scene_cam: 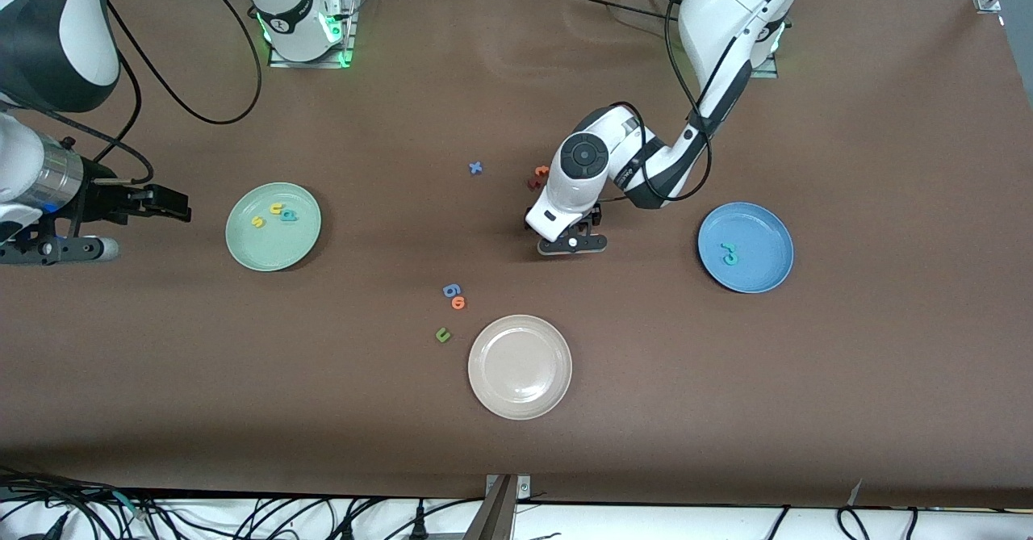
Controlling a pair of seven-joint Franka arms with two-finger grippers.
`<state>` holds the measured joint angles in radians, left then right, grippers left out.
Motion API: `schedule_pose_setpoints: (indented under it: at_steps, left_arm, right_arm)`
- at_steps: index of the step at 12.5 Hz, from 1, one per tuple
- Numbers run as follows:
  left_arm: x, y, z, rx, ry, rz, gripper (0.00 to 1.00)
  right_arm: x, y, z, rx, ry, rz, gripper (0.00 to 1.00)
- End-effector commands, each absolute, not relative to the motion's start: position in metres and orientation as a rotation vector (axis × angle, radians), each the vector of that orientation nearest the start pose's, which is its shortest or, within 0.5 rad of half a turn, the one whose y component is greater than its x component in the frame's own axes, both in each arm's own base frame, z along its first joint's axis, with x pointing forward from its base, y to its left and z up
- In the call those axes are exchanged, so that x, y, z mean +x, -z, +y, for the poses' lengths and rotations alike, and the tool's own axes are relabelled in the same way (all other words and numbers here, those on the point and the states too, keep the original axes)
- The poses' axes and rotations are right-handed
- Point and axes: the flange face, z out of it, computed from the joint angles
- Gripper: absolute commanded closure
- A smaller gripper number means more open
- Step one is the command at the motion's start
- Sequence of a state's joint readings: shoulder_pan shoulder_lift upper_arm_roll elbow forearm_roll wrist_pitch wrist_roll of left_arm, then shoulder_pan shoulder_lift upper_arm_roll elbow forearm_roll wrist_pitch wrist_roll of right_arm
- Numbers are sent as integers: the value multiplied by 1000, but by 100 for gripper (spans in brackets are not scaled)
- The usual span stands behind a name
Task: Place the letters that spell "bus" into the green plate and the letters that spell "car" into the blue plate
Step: 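Grasp the yellow d with the left gripper while the right arm retracts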
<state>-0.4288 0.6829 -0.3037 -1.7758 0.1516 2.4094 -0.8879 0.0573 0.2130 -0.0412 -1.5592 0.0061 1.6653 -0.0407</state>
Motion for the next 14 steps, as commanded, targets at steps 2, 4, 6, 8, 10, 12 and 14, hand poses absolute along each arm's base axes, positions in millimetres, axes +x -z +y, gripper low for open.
schedule_pose_setpoints:
  at_steps: [2, 4, 6, 8, 10, 12, 14]
  left_arm:
    - [496, -185, -436, -3164, -108, -156, 17]
    - [493, -182, -436, -3160, -115, -154, 22]
    - [491, -178, -438, -3155, -124, -161, 26]
    - [490, -175, -437, -3152, -129, -167, 33]
    - [490, -175, -437, -3152, -130, -169, 43]
    - [489, -175, -437, -3150, -133, -168, 52]
    - [489, -175, -437, -3147, -136, -168, 56]
  right_arm:
    - [607, -516, 13, -3181, -139, -94, 0]
    - [610, -511, 13, -3175, -149, -83, 1]
    - [612, -512, 15, -3170, -131, -86, 1]
    - [617, -517, 15, -3173, -112, -92, 1]
    - [620, -524, 19, -3184, -97, -82, 1]
    - [619, -527, 22, -3176, -89, 53, 0]
    - [614, -529, 32, -3178, -135, 35, 0]
